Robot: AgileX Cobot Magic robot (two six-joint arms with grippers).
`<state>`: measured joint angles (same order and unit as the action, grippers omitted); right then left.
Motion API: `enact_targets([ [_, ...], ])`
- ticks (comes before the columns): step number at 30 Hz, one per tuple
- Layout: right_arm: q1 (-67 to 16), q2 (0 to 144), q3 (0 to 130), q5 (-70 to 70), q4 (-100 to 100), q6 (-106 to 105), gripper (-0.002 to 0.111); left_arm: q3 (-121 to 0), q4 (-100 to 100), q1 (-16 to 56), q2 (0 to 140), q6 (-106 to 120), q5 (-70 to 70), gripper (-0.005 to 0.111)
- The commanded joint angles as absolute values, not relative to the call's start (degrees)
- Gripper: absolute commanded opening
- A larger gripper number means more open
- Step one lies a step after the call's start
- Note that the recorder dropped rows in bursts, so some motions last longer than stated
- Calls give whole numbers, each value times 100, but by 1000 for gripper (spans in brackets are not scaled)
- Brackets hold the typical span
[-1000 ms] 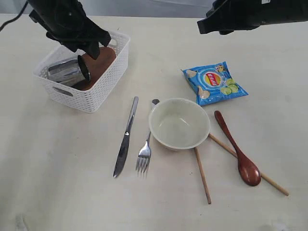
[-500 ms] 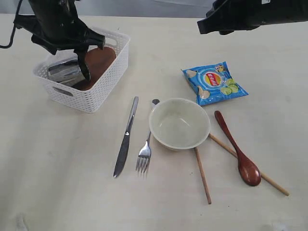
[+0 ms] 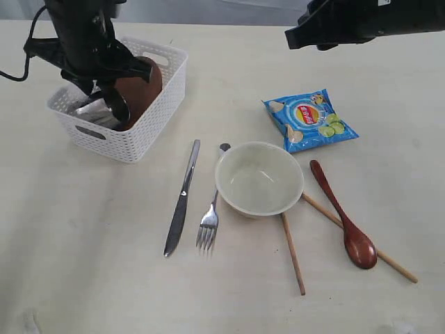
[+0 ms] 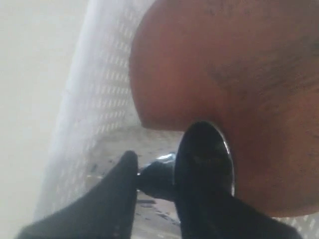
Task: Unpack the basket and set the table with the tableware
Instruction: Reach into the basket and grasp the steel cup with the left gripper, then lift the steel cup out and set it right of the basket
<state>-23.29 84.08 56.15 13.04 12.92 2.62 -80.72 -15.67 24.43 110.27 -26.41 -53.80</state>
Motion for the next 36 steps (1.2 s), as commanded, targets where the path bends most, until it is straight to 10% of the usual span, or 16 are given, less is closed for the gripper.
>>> enact_targets([
  [1, -2346, 8375, 5655, 1238, 1359, 211, 49, -8040, -1456, 2468, 11023, -2749, -5415, 4],
  [36, -2346, 8375, 5655, 1249, 1371, 149, 49, -8040, -1348, 2995, 9705, -1672, -4129, 0],
])
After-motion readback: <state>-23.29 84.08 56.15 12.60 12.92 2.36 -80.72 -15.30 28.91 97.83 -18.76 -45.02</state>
